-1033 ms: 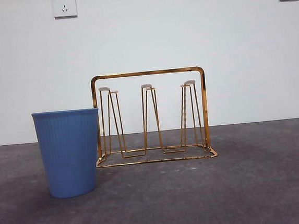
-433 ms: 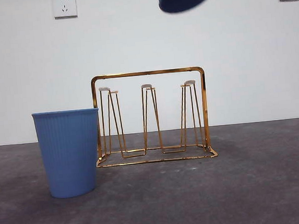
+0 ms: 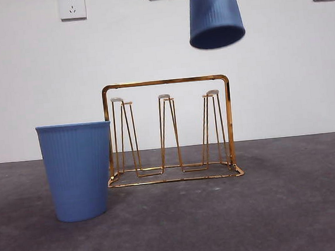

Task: Pick up cup 1,put cup 1 in the cup rack,pick up cup 2,put cup 2 in the cup rack

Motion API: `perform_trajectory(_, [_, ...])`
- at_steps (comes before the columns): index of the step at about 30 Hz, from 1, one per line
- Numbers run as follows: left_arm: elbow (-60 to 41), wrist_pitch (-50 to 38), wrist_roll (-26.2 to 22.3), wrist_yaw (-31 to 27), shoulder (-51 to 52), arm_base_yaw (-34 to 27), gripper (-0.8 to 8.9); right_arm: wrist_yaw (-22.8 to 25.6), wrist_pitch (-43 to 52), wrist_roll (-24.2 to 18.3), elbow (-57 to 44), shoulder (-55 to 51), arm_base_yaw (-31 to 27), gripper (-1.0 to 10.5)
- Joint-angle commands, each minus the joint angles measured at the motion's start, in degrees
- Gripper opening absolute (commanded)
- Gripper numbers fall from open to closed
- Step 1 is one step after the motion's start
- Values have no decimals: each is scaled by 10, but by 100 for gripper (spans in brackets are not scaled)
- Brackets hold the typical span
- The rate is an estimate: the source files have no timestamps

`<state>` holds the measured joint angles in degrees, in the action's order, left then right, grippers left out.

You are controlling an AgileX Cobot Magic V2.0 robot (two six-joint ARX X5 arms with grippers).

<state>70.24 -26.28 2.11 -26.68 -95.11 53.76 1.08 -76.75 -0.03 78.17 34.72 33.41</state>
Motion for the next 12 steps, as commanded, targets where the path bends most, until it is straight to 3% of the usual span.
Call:
perform_trajectory(1, [2, -7, 3, -5, -21, -5, -6, 1, 3, -10, -5, -1, 0, 222])
perform_trajectory(12, [2, -38, 29, -17, -73, -22, -6, 0, -2, -17, -5, -1, 0, 221])
